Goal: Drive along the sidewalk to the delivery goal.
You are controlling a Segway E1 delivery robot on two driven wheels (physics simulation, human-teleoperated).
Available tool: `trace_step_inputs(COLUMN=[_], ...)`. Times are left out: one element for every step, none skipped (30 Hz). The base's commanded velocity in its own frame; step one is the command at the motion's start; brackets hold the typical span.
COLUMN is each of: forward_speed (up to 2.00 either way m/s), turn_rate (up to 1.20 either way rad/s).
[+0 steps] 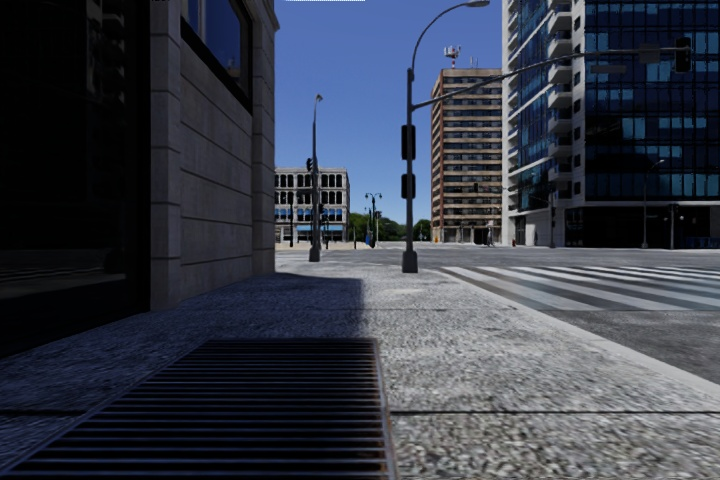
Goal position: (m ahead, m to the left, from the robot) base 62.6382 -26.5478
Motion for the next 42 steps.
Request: trace_step_inputs(forward_speed=[2.00,2.00,2.00,2.00,2.00,2.00,2.00,2.00,2.00,2.00,2.00,2.00,2.00,2.00,2.00,2.00,2.00,2.00,2.00,2.00,2.00,2.00,2.00,2.00,2.00,2.00,2.00,2.00,2.00,1.98,1.92,1.89,1.87,1.87,1.86,1.86,1.86,1.86,1.86,1.86,1.86,1.86], turn_rate=[0.00,0.00,0.00,0.00,0.00,0.00,0.00,0.00,0.00,0.00,0.00,0.00,0.00,0.00,0.00,0.00,0.00,0.00,0.00,0.00,0.00,0.00,-0.01,-0.01,-0.08,-0.11,-0.15,-0.26,-0.26,-0.36,-0.39,-0.39,-0.40,-0.40,-0.40,-0.40,-0.40,-0.40,-0.40,-0.40,-0.40,-0.40])
